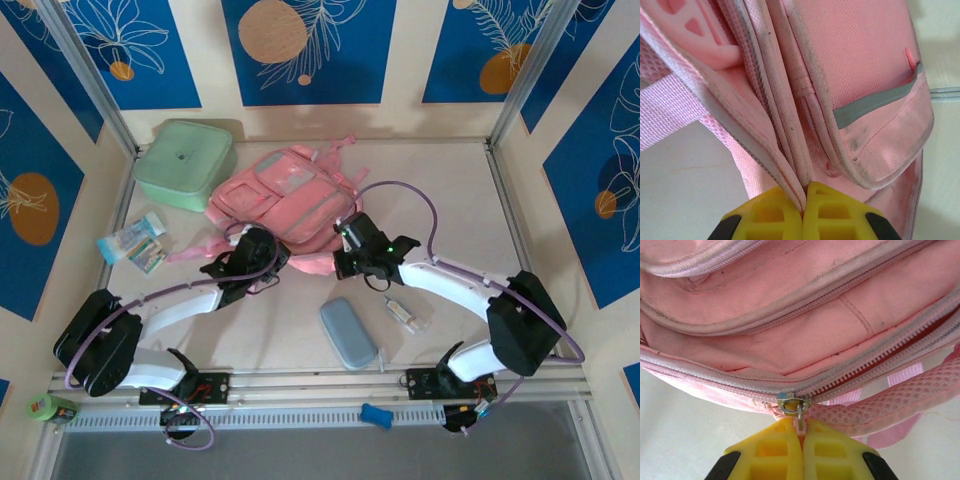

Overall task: Pack the student bag
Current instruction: Zip the student bag at the top-center of the table.

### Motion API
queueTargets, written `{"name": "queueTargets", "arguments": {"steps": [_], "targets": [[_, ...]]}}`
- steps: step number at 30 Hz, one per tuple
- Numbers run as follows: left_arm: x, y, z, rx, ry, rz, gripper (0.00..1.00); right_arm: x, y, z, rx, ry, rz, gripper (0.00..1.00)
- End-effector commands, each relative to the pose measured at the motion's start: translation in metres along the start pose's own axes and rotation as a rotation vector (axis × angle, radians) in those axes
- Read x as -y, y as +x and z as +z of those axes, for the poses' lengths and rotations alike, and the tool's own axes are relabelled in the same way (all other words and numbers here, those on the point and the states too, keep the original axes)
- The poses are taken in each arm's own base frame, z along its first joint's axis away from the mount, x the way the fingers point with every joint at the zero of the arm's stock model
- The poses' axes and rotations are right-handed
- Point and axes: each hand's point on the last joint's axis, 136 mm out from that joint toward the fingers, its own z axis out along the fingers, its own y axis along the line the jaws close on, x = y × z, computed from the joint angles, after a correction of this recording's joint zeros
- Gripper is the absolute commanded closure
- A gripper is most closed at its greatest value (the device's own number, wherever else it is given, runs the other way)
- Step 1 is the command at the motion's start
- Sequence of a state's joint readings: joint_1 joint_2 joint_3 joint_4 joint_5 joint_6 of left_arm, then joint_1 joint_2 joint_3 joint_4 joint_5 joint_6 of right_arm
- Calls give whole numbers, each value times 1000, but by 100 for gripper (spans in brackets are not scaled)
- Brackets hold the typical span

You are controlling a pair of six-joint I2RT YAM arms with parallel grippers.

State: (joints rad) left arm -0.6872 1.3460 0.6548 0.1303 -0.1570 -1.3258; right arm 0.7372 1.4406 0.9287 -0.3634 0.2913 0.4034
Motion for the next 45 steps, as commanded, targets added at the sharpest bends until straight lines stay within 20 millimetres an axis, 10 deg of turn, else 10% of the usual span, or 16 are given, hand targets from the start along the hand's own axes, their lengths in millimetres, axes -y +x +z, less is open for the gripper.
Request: {"name": "queueTargets", "arguments": {"steps": [1,14,21,37,45], "targets": [[7,-19,-3,65,30,4,100,3,-2,6,-34,33,-21,100],[12,-19,-2,59,35,8,100,-15,-17,28,-27,-45,-63,85],[16,-20,-3,60,41,18,100,-14,-18,25,-15,-54,-83,96],[29,-33,29,5,33,105,100,74,12,-33,-55,312,38,100],[46,-57,48,-31,78,136,100,3,5,-29,-87,49,-6,100]]}}
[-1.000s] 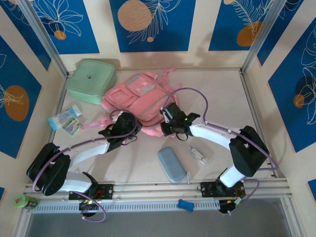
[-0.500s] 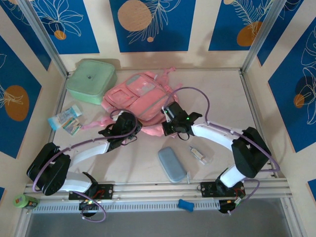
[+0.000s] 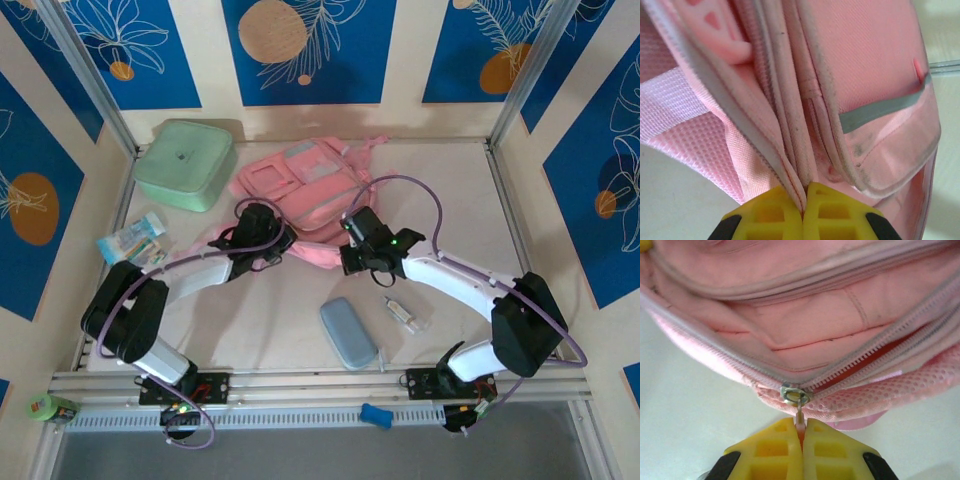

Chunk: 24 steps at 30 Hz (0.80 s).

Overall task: Pack the student bag
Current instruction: Zip the student bag at the top-center of the table.

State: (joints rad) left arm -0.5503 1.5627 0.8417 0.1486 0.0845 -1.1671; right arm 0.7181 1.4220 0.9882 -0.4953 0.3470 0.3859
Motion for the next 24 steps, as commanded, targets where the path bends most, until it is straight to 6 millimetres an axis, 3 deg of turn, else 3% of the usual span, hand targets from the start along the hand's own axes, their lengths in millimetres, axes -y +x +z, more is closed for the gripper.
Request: {"name": "queueTargets", "arguments": {"steps": [1,4,6,10,14,17,21,24], "targets": [[23,-44,2,90,33,84,100,-25,7,-15,-58,-59,-10,100],[8,-74,7,91,-26,84,100,-58,-7,-15,-47,-104,9,100],[9,-88,10,72,36,51,100,-78,-19,-10,-54,-156,29,100],[0,-97,0,55,6,54,100,-99,-32,1,-47,-148,1,100],[-19,-80,-16,32,-44,47,69,-95,-28,14,-80,-135,37,100],[-30,-58,-19,30,35,-60,58,-99,-22,19,-92,-160,44,100],[-40,-16,-17,-7,6,-142,42,-104,-16,22,-106,-154,32,100],[-28,2,-10,-8,36,-165,36,-109,-12,24,-114,-155,16,100]]}}
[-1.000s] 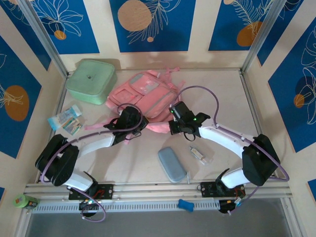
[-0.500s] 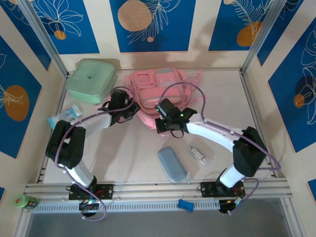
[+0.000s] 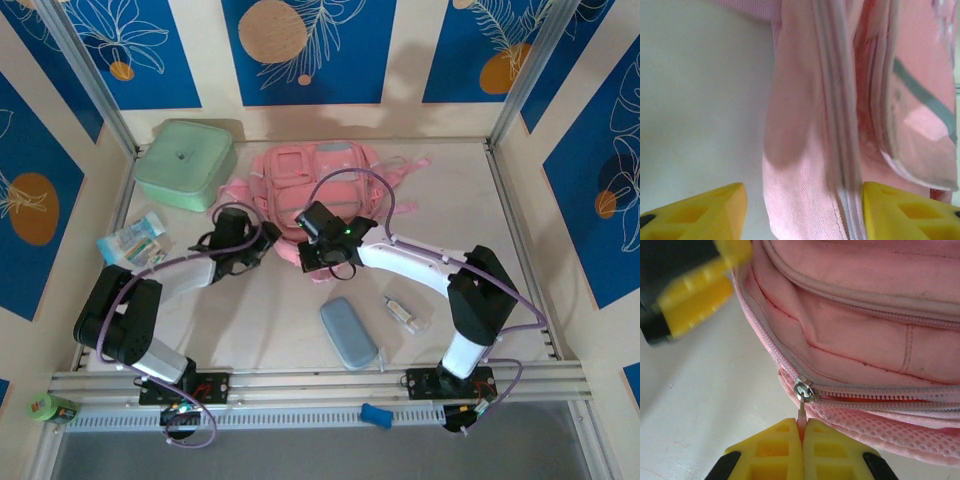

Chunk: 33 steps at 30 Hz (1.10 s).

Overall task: Pack the student bag
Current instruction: Zip the student bag at the top-center of the table.

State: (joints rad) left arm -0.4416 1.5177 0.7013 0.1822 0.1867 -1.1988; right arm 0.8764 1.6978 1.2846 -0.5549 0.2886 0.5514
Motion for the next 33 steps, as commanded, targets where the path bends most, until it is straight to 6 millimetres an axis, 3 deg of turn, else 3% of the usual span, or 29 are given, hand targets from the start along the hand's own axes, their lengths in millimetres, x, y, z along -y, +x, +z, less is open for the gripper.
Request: {"name": "queueTargets", "arguments": {"steps": [1,9,13,18,19,25,31,33], "targets": [[26,11,4,20,76,-64,36,-15,10,3,-30,-31,-10,100],[32,21,15,95,29,-114,42,-14,14,4,-36,-16,3,100],[34,18,14,138,42,-129,60,-14,14,4,-34,-11,2,100],[31,15,7,163,16,-96,97,-5,18,-1,-38,46,-18,100],[30,13,5,171,13,-87,100,-1,21,-2,-40,69,-31,100],[12,-12,-18,201,-47,-26,100,36,39,-13,-60,189,-46,100],[-14,-55,-42,185,-121,31,100,91,47,-20,-71,267,24,100],[-18,-71,-47,212,-127,42,100,92,42,-20,-59,258,25,100]]}}
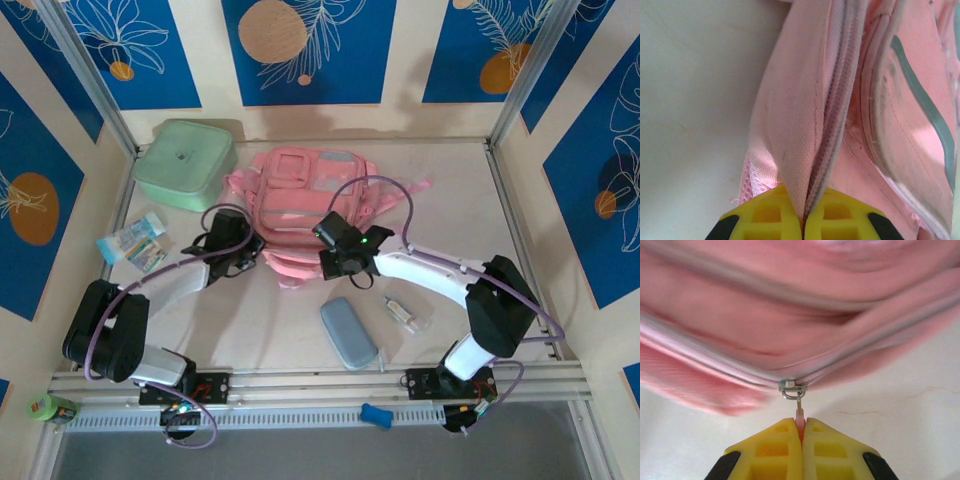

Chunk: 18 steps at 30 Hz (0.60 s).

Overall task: Pack the student bag
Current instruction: Zip the student bag at the top-center of the table.

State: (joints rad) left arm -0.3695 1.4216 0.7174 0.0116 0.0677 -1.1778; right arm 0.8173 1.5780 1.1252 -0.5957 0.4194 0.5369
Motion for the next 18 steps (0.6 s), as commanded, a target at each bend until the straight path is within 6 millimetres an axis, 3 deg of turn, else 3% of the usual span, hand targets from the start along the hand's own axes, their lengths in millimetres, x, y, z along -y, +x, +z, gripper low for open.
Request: {"name": "queueTargets", "arguments": {"steps": [1,6,9,14,18], "targets": [[2,-43,-12,86,-8,82,100,22,12,-4,-51,66,-18,100],[14,-65,-15,93,12,111,99,-34,-3,-15,-21,-96,-71,100],[17,-73,-22,74,6,129,77,-61,-4,-19,-24,-211,-64,100],[7,-52,-60,135,-3,96,51,-60,9,-6,-35,-213,-61,100],[-2,-19,-69,111,91,-11,43,-64,14,-4,-36,-223,-64,100]]}}
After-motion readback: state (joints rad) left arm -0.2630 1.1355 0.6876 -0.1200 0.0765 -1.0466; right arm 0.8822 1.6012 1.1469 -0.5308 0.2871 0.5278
